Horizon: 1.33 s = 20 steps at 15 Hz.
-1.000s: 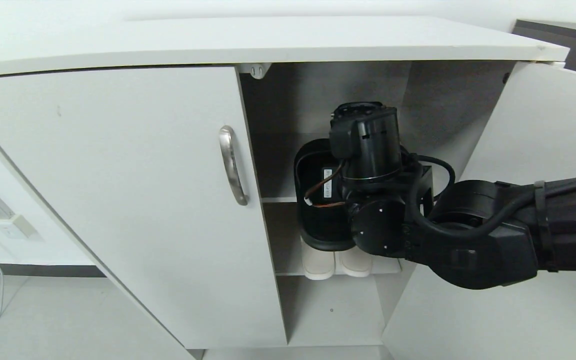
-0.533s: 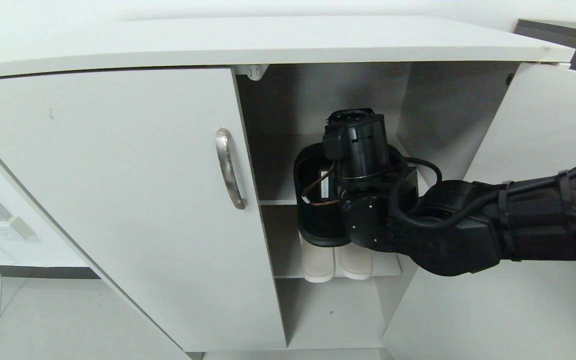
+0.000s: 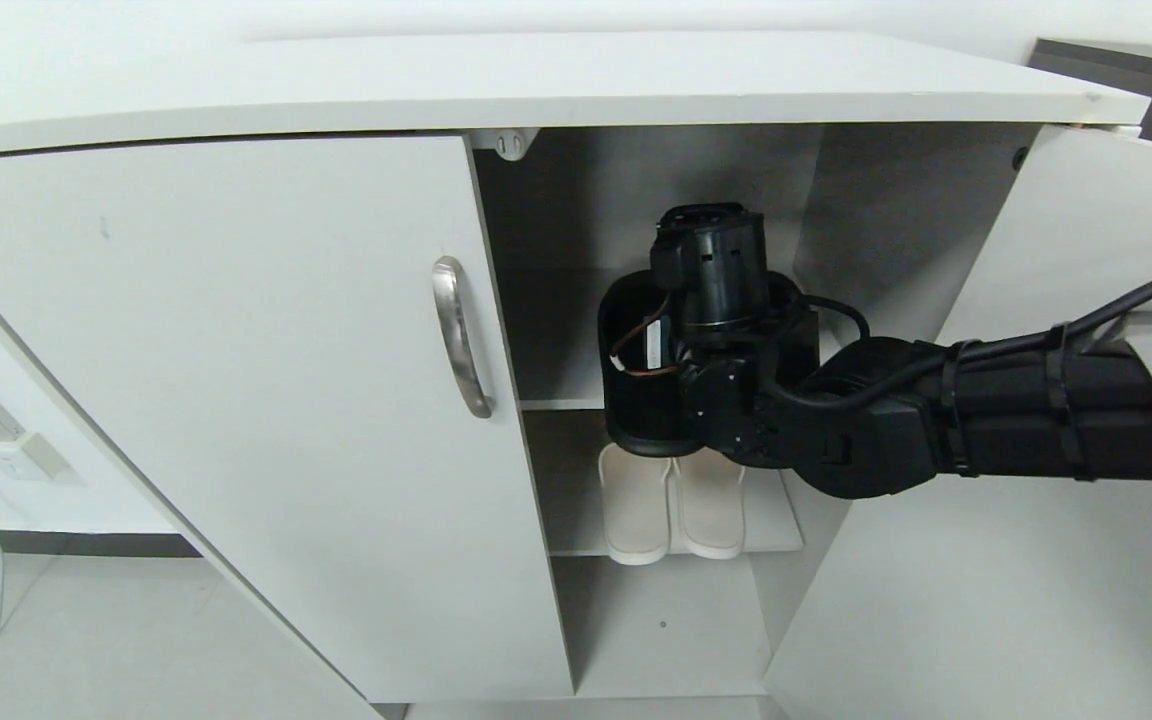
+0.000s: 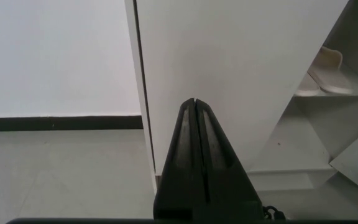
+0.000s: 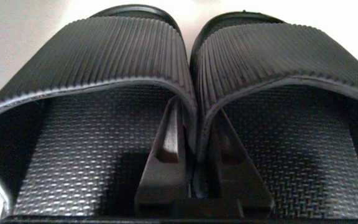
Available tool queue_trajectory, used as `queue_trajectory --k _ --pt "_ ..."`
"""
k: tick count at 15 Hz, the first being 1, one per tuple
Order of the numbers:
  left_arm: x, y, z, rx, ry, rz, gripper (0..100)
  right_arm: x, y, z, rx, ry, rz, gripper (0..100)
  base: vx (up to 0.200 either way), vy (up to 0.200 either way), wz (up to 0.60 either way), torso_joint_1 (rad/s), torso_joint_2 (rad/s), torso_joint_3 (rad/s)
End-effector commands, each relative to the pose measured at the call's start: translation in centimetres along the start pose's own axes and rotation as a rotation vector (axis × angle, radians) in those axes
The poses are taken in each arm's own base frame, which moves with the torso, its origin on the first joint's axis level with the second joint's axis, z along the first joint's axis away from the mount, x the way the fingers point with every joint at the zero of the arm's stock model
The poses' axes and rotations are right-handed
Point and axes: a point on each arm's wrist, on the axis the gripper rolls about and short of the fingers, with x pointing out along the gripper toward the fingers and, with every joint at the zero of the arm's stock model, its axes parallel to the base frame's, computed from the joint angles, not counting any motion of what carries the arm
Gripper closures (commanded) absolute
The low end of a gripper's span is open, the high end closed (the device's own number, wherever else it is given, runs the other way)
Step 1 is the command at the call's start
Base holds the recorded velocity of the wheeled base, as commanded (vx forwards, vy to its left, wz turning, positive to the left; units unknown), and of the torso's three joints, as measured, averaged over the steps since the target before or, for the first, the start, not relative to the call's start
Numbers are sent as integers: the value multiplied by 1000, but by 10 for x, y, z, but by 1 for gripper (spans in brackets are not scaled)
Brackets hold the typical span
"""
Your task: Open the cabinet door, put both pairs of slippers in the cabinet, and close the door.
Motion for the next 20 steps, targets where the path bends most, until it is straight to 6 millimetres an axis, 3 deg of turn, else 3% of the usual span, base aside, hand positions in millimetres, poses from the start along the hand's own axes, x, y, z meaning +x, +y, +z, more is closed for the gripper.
queue_trajectory --k 1,14,15,20 --pt "0 0 0 0 0 0 100 5 0 1 4 -4 -8 100 0 0 0 0 0 0" --pt "0 0 0 -2 2 2 100 23 -2 1 9 -13 -16 100 0 0 0 0 0 0" --pt "0 0 0 -2 2 2 100 23 -1 0 8 -12 -16 0 0 0 0 0 0 0" --pt "0 0 0 -2 2 2 100 17 -5 7 18 -20 -12 0 0 0 0 0 0 0"
